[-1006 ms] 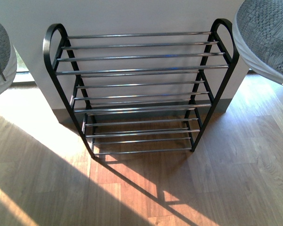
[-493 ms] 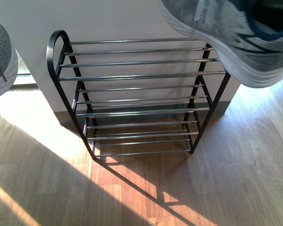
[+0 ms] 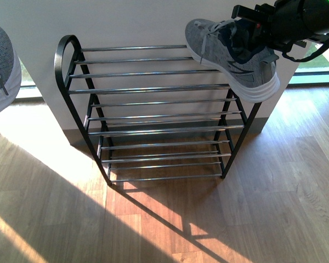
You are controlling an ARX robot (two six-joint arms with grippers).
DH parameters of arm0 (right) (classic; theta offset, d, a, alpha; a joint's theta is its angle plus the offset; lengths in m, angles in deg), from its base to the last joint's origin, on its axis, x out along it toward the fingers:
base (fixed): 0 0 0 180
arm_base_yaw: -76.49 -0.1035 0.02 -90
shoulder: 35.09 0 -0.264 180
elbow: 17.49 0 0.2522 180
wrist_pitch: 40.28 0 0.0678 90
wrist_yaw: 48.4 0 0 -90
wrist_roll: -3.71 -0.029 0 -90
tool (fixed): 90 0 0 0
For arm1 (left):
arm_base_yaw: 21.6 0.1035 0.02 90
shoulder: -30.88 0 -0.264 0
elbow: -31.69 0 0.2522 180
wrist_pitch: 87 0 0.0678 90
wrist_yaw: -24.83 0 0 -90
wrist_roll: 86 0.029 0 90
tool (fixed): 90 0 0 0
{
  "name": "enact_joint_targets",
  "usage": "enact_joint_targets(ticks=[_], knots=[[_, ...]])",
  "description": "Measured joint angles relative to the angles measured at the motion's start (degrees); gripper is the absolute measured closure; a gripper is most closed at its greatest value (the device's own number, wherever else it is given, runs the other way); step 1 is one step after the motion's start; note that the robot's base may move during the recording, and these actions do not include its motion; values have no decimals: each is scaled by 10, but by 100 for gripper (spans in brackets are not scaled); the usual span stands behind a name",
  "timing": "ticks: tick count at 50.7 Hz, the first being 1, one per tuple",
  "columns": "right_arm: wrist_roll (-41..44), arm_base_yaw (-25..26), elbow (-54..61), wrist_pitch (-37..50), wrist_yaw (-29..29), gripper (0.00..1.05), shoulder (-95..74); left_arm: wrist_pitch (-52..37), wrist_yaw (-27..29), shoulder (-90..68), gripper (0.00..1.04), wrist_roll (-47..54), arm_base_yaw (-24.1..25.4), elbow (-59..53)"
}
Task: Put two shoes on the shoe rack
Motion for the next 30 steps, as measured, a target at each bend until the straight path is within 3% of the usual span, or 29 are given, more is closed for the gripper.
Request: enact_joint_targets(ticks=[30], knots=[[3, 27, -187, -35, 57, 102, -139, 0, 0, 0, 103, 0, 0, 0]])
